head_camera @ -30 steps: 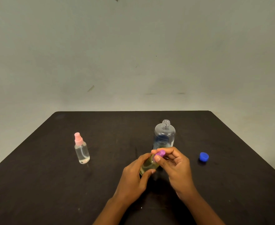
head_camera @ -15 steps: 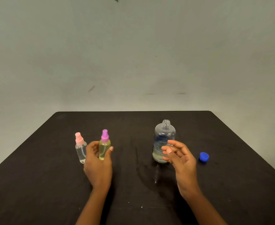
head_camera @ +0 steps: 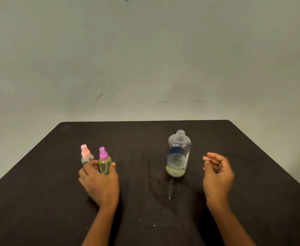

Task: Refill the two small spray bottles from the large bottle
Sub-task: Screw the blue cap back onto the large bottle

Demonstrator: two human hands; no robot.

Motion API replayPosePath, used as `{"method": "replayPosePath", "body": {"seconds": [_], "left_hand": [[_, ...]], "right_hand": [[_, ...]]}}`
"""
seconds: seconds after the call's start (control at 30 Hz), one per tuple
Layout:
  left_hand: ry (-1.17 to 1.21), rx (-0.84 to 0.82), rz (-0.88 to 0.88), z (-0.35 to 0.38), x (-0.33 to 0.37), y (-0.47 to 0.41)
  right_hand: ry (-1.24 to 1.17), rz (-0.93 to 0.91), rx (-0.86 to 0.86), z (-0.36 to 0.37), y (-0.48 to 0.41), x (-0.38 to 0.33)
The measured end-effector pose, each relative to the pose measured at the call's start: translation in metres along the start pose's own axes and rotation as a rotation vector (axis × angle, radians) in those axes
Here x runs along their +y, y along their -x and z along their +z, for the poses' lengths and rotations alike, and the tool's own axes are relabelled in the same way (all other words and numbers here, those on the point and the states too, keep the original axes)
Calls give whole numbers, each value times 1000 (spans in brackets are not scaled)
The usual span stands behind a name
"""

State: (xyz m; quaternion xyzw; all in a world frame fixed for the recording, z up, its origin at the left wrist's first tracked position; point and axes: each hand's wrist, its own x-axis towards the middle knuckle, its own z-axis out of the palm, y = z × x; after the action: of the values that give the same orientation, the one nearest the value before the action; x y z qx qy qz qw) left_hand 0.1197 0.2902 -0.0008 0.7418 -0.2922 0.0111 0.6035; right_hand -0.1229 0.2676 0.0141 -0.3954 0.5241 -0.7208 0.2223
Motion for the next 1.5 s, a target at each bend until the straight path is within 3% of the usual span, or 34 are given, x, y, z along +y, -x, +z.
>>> {"method": "replayPosePath", "body": {"seconds": [0.2,0.37,0.5,0.8,0.97,1.07,1.17,1.27,1.5], "left_hand": [[-55,58,-30,2,7,3],[52,48,302,7,17,30],[145,-177,449,21,31,62],[361,-742,304,57,80,86],[321,-889,208,77,91,78],[333,-866,226,79,89,82],[367,-848,219,72,85,86],[384,-878,232,59,78,86],[410,-841,266,22,50,79]], "right_hand": [[508,72,69,-12,-9,2],[763,217,-138,-16,-14,-1],[840,253,-277,-16,-13,4],[879,180,-238,-16,-17,14],[875,166,-227,-14,-21,18],[753,62,-212,-13,-18,17],[286,-10,-161,-9,-9,9],[-6,-38,-142,-3,0,0],[-219,-59,-238,9,6,-26]]}}
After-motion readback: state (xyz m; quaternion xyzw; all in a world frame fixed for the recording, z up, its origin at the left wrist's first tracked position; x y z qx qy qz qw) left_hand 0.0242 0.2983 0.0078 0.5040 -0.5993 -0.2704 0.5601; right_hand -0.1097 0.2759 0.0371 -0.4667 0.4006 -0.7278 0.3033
